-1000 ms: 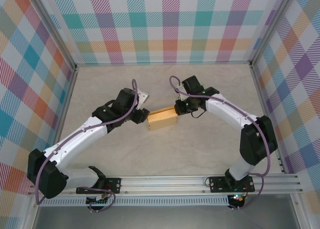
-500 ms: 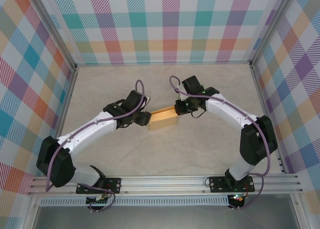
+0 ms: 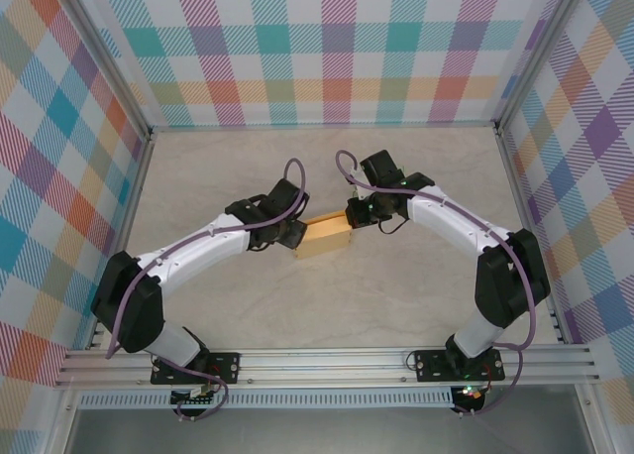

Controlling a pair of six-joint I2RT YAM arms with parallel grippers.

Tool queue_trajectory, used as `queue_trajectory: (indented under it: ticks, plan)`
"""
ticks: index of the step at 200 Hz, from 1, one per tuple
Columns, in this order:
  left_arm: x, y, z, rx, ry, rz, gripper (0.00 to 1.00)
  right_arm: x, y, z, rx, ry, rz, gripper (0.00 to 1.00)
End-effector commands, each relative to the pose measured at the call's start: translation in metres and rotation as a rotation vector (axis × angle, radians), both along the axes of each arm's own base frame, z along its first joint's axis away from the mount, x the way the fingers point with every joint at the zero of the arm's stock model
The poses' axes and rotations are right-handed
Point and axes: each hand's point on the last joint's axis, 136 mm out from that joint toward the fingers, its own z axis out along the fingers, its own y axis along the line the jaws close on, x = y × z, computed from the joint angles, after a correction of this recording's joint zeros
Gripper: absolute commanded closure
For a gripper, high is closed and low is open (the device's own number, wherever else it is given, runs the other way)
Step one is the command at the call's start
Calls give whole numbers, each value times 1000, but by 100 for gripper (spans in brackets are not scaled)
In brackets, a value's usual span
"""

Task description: Fold the paper box

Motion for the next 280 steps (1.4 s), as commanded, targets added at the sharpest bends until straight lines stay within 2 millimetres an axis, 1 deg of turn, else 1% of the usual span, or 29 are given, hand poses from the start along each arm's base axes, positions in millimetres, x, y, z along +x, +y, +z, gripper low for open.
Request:
queue_trajectory:
  ticks: [1, 7, 11, 21, 32, 37, 67, 70, 75, 79, 97, 124, 132, 144, 185, 198, 226, 227, 229, 230, 233, 238, 261, 280]
  plan:
    - [0, -6, 3, 5, 2, 16, 56, -8, -2, -12, -22, 32, 10, 98]
    - [0, -6, 1, 11, 7, 19, 57, -8, -2, -13, -23, 34, 10, 98]
    - [0, -7, 1, 14, 8, 19, 60, -8, -2, -13, -22, 34, 10, 98]
    - [-1, -6, 0, 28, 12, 27, 64, -8, -2, -13, -24, 35, 10, 98]
    - [0, -5, 1, 45, 10, 37, 66, -8, -2, -13, -23, 35, 10, 97]
    - [-1, -4, 1, 55, 10, 39, 69, -8, -2, -13, -22, 35, 9, 97]
    - [-2, -4, 1, 82, 16, 56, 71, -8, -1, -14, -16, 35, 11, 97]
    - [-2, -4, 1, 85, 16, 58, 75, -8, -1, -14, -15, 36, 11, 97]
    - [-2, -4, 0, 89, 19, 63, 77, -8, 0, -14, -14, 37, 12, 97]
    - [-2, -3, 0, 92, 21, 69, 80, -8, 0, -14, -14, 37, 12, 97]
    - [-4, -3, -3, 92, 36, 95, 88, -8, 0, -15, -13, 41, 12, 97]
    - [-6, -5, -6, 69, 46, 132, 95, -9, 1, -16, -5, 46, 15, 97]
    - [-5, -5, -5, 63, 43, 142, 96, -10, 2, -16, -2, 47, 17, 97]
    - [-5, -4, -5, 56, 40, 160, 100, -11, 2, -16, 2, 52, 17, 97]
    - [-1, -9, 8, -36, 8, 228, 100, -17, 6, -18, 10, 62, 24, 97]
    - [0, -9, 13, -64, -1, 258, 96, -18, 6, -20, 8, 65, 22, 97]
    - [-2, -11, 20, -131, -1, 304, 93, -19, 6, -20, 8, 59, 21, 97]
    - [-2, -11, 20, -135, 0, 305, 93, -19, 6, -20, 8, 60, 20, 97]
    - [-2, -11, 20, -140, 1, 310, 84, -19, 6, -20, 8, 59, 20, 97]
    - [-2, -11, 20, -142, 2, 313, 82, -19, 6, -20, 7, 60, 20, 97]
    - [-2, -12, 19, -147, 5, 318, 80, -20, 6, -21, 7, 61, 21, 97]
    - [-2, -12, 19, -157, 7, 326, 79, -20, 6, -21, 6, 61, 21, 97]
    - [-4, -14, 17, -184, 23, 352, 77, -20, 6, -20, 5, 57, 25, 97]
    - [-4, -15, 19, -211, 21, 371, 81, -20, 6, -20, 6, 55, 27, 97]
